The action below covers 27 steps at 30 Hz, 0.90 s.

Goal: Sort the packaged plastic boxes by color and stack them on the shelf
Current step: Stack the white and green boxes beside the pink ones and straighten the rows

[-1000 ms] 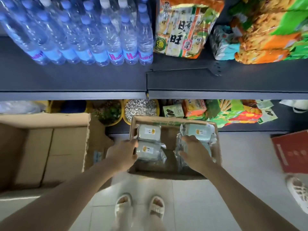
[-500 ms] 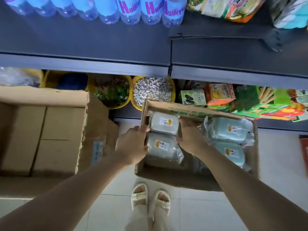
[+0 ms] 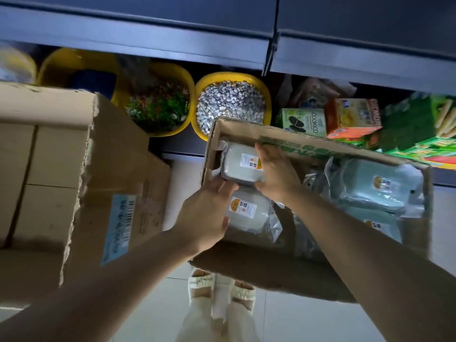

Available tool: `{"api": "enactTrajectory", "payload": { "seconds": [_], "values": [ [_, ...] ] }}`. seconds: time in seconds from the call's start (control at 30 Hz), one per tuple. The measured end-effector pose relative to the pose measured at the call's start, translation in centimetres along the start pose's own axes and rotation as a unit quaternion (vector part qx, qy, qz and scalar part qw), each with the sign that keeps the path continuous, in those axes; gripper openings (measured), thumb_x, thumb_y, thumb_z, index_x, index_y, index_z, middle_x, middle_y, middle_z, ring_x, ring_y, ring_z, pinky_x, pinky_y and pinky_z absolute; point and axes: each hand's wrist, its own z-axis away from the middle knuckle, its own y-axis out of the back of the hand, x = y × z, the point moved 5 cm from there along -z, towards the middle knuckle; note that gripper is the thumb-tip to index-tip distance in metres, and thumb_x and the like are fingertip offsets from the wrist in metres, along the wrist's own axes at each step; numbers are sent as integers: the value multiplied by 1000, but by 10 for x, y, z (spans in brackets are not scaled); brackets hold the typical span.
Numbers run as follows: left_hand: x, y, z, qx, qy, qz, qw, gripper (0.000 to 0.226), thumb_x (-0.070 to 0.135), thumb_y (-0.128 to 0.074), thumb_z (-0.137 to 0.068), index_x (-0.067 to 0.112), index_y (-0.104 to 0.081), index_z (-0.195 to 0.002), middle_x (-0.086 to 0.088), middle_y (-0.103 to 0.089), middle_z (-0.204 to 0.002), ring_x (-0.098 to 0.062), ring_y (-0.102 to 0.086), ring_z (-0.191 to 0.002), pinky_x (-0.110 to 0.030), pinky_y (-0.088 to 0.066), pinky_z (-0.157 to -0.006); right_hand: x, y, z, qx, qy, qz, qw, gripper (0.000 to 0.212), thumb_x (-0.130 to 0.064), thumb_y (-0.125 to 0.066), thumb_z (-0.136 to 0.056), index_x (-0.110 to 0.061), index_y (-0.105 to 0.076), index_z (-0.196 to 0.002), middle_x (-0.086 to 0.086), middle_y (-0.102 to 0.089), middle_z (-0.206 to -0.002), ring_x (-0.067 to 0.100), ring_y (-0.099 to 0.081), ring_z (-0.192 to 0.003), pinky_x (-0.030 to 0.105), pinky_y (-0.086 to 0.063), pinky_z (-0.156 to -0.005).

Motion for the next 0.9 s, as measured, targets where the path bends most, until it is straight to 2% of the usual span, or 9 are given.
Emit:
{"api": "enactTrajectory", "payload": {
  "seconds": [0.17,0.23,0.37,0.43,0.5,0.63,0.77,0.83,0.9],
  "values": [
    [5,-5,2,-16,0,-25,1000,58,21,-67,-83,26,-37,-133,5,-46,-134,-16,-53,-115,-27,-47,-86,11,39,25,115,4,-27,993,90,-22,-78,-67,-5,-34,-143,12,-42,-139,31,-33,-131,44,-38,-107],
    [6,-11,0,-32,1,-37,999,64,21,-69,-81,26,-34,-135,5,-42,-137,-17,-51,-118,-30,-48,-90,19,59,42,170,10,-29,985,89,-19,-80,-62,-5,-40,-139,13,-46,-135,31,-38,-126,45,-39,-104],
    [11,-37,-9,-65,-14,-123,990,88,32,-74,-77,26,-18,-145,2,-17,-151,-20,-21,-140,-36,-27,-111,41,81,70,231,-13,-61,971,87,-18,-82,-56,-4,-46,-134,12,-49,-129,30,-39,-120,32,-34,-102],
    [14,-51,-16,-68,-22,-178,981,98,37,-75,-75,25,-10,-148,-1,-10,-152,-23,-12,-142,-42,-22,-113,51,83,81,244,-32,-79,966,88,-19,-84,-56,-3,-46,-133,14,-49,-128,30,-38,-119,27,-30,-100],
    [12,-65,-22,-73,-28,-205,976,102,34,-76,-74,24,-8,-149,-3,-10,-152,-24,-11,-141,-45,-22,-112,60,80,89,246,-42,-97,963,89,-21,-84,-56,-1,-46,-134,15,-48,-128,31,-39,-120,29,-31,-102],
    [7,-81,-28,-79,-36,-241,967,93,17,-71,-76,21,-11,-148,-2,-27,-147,-22,-26,-136,-43,-29,-110,65,71,102,214,-62,-122,967,90,-25,-82,-59,-6,-42,-138,13,-46,-130,30,-39,-122,36,-35,-103],
    [19,-56,-24,-49,-33,-184,981,99,39,-79,-65,25,-22,-145,4,-39,-142,-18,-38,-130,-39,-35,-106,63,85,119,207,-87,-138,965,87,-32,-79,-63,-12,-41,-138,10,-45,-128,28,-39,-121,40,-38,-102],
    [32,-32,-14,-39,-33,-162,985,103,43,-80,-64,27,-20,-146,7,-38,-143,-17,-38,-130,-39,-37,-106,58,105,130,213,-96,-151,960,85,-40,-74,-62,-15,-42,-136,7,-46,-124,25,-40,-117,43,-40,-99],
    [48,0,0,-30,-33,-140,989,104,43,-78,-66,28,-16,-148,9,-34,-146,-15,-36,-132,-39,-36,-106,47,135,144,232,-92,-155,956,84,-47,-68,-60,-16,-44,-134,5,-47,-121,23,-42,-113,40,-42,-96]
  ]
}}
